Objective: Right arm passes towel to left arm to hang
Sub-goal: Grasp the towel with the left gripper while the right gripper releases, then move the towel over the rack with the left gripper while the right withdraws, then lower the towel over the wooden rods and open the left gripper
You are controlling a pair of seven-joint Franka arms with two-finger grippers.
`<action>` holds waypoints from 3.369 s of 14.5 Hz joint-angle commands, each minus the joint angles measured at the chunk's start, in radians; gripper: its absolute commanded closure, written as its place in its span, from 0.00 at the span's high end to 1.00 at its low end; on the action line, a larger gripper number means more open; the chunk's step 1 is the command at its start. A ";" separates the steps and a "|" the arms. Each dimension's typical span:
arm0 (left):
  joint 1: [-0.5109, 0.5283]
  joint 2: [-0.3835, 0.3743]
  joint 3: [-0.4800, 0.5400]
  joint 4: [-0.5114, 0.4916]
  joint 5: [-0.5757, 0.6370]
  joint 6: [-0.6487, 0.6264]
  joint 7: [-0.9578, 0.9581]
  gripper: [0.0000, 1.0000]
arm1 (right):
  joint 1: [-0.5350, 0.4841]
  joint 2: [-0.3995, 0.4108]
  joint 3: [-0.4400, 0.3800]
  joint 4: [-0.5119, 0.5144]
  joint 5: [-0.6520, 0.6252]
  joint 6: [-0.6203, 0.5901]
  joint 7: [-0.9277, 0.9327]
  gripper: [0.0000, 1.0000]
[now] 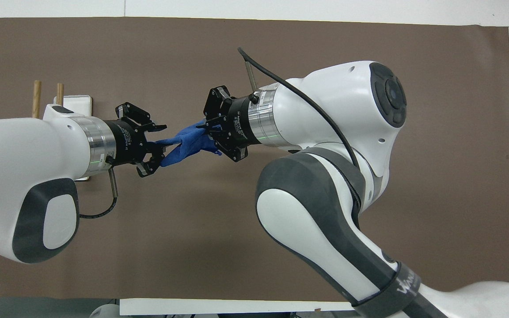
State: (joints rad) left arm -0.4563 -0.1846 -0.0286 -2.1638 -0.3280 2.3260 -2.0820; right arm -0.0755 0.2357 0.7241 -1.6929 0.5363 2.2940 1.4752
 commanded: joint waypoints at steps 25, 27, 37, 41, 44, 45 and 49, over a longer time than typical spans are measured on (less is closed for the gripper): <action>0.444 -0.006 0.015 -0.038 -0.016 0.019 0.827 0.00 | 0.097 -0.166 -0.579 -0.010 -0.521 -0.442 -1.237 0.99; 0.485 0.016 0.016 -0.007 -0.011 0.032 0.925 0.00 | 0.097 -0.199 -0.687 -0.008 -0.521 -0.519 -1.399 0.99; 0.594 0.077 0.021 0.107 0.113 0.029 1.148 0.00 | 0.218 -0.242 -0.994 0.002 -0.521 -0.624 -1.589 0.99; 0.596 0.112 0.021 0.173 0.167 0.007 1.152 0.00 | 0.210 -0.237 -0.993 0.007 -0.522 -0.624 -1.602 0.99; 0.597 0.099 0.021 0.130 0.205 0.001 1.152 0.01 | 0.195 -0.236 -0.986 0.007 -0.521 -0.624 -1.630 0.99; 0.597 0.094 0.019 0.115 0.205 -0.001 1.143 0.01 | 0.183 -0.240 -0.980 0.007 -0.521 -0.622 -1.629 0.99; 0.594 0.059 0.019 0.021 0.205 -0.020 1.143 0.02 | 0.187 -0.256 -0.980 -0.002 -0.521 -0.622 -1.622 0.99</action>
State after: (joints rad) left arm 0.1302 -0.0869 -0.0033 -2.0862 -0.1415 2.3215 -0.9430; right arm 0.1162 0.0039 -0.2619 -1.6785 0.0274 1.6804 -0.1276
